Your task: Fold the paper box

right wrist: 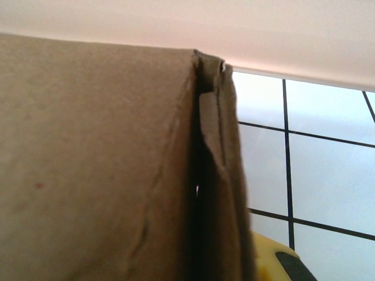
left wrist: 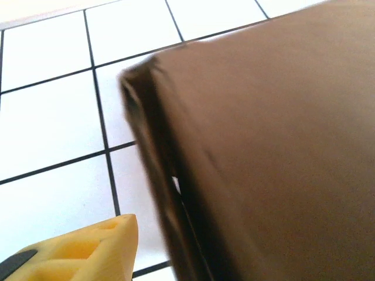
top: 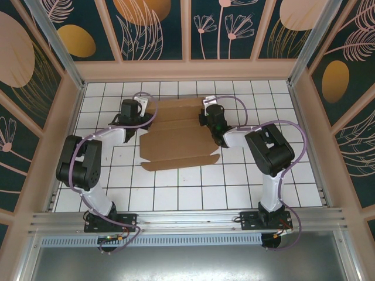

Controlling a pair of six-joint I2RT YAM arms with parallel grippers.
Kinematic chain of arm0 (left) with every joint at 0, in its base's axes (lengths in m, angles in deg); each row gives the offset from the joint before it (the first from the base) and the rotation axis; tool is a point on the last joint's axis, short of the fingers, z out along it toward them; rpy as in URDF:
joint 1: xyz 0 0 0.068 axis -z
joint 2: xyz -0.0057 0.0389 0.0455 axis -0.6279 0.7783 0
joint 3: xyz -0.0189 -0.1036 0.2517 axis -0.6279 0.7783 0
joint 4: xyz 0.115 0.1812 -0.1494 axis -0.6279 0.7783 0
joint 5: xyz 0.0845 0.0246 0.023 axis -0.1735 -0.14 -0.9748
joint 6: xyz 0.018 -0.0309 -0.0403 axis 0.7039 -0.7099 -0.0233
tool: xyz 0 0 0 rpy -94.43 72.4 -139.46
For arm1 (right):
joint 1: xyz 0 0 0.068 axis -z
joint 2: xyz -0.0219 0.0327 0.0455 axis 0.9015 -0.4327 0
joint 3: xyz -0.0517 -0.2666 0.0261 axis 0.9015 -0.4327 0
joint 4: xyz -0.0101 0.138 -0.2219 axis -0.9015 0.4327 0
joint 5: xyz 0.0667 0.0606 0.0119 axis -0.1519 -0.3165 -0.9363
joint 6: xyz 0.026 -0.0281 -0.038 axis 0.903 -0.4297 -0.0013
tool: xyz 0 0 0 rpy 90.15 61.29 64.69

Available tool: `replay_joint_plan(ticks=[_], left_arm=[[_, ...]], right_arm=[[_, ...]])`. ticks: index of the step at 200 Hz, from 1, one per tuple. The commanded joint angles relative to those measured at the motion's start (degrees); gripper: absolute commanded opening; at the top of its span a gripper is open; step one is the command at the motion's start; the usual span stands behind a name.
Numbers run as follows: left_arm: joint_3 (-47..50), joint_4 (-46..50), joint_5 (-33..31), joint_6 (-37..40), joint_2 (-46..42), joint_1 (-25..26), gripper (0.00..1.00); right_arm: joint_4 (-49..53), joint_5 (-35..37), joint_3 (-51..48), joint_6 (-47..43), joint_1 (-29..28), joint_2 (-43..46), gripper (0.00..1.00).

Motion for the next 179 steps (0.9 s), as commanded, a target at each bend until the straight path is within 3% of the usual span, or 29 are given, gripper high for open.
replay_joint_plan(ticks=[1, 38, 79, 117, 155, 179], left_arm=[[-3.22, 2.51, -4.86, -2.6, 2.51, -0.14, 0.5], [-5.18, 6.93, -8.1, -4.47, 4.4, -0.13, 0.45], [-5.21, 9.24, -12.56, -8.59, 4.5, -0.04, 0.18], [-5.76, 10.64, -19.88, -12.0, 4.12, 0.66, 0.04], [-5.51, 10.8, -22.57, -15.58, 3.25, 1.01, 0.03], [-4.26, 8.62, -20.27, -16.71, 3.06, 1.45, 0.11]], right_arm=[[7.29, -4.19, -0.6, 0.86, -1.11, -3.16, 0.07], [7.48, -3.88, -0.47, 0.71, -1.12, -3.09, 0.07], [7.47, -3.93, -0.51, 0.95, -1.12, -2.98, 0.07], [7.22, -3.23, -0.93, 1.28, -1.31, -2.22, 0.07], [6.78, -1.8, -1.52, 1.65, -1.57, -1.16, 0.06], [6.33, -1.02, -2.0, 1.45, -1.83, -0.43, 0.06]])
